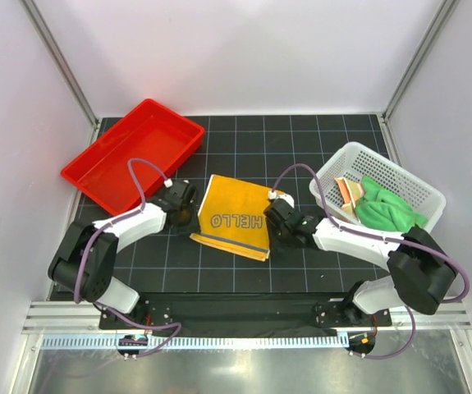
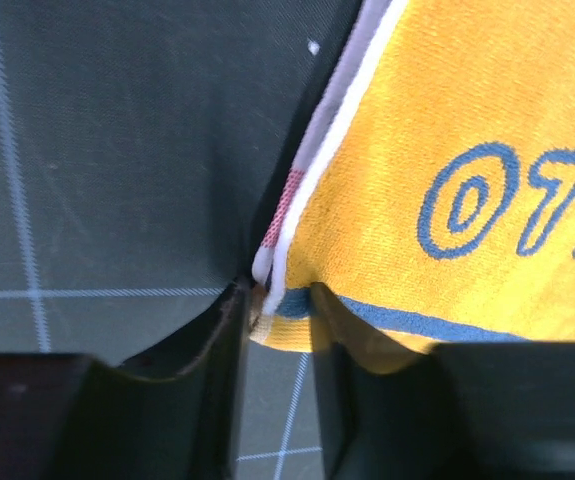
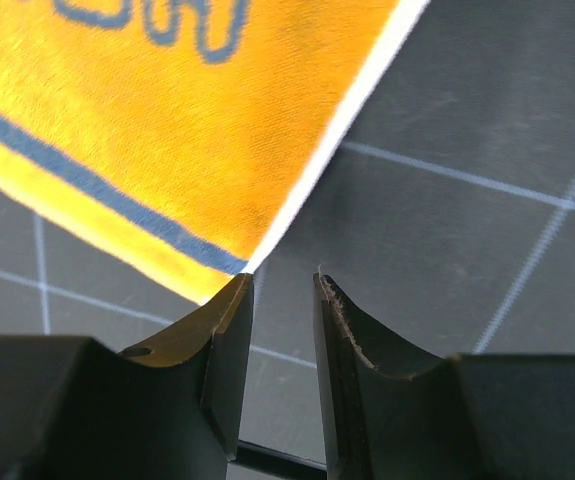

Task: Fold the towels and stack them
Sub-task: Fold the towel

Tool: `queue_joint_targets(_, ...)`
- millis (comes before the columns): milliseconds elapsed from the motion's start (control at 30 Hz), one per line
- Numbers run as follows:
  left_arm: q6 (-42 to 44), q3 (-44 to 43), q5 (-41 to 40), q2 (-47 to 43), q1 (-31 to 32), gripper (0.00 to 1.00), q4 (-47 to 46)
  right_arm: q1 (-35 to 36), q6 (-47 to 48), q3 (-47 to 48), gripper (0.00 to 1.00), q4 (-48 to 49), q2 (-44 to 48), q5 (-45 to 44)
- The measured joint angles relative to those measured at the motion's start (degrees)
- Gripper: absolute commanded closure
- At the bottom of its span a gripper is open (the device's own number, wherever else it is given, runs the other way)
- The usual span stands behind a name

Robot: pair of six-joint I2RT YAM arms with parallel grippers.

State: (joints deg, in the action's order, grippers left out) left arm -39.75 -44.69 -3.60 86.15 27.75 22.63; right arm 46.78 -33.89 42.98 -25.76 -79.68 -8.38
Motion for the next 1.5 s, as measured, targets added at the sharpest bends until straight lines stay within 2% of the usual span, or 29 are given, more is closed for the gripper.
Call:
queue_joint_targets(200,-5.1,3.6,5.7,-2.5,0.3,0.73,-2.3,-9.9,0.0,-0.5,0.62,-2.3,2.2,0.3)
queue_joint_targets(267,-7.3,6.1,6.9,-4.9,1.3,0.68,-2.8,-13.4,-0.1,-0.6,0.62,-3.7,4.5,0.6)
queue_joint_targets(400,-11.0,8.2,8.9,-7.4,4.3,0.53,-2.9,-14.2,-0.6,-0.6,0.62,-4.0,7.7,3.9)
queue_joint_targets(633,-11.0,7.8,7.4,-7.9,4.7,0.53,-2.1,-14.0,-3.1,-4.6,0.62,-0.2,7.9,9.7)
queue_joint_targets(833,-10.2,7.7,6.4,-8.3,4.7,0.60,-1.0,-14.0,-3.8,-8.8,0.62,2.6,7.9,11.8)
queue_joint_targets(1133,-9.0,7.7,6.7,-8.3,4.7,0.77,-1.1,-14.0,-3.8,-12.3,0.63,6.5,8.1,13.5)
queue_joint_targets(1267,-9.0,7.7,6.7,-8.3,4.7,0.87,-1.0,-14.0,-3.9,-13.2,0.64,9.6,7.9,14.6)
queue_joint_targets(1433,-8.7,7.3,6.7,-8.3,4.7,1.00,-0.9,-14.0,-4.2,-13.6,0.78,12.5,6.8,15.8)
queue_joint_targets(1500,-8.4,7.1,6.8,-8.3,4.7,1.00,-0.7,-14.0,-4.2,-13.6,0.82,12.7,6.5,16.0)
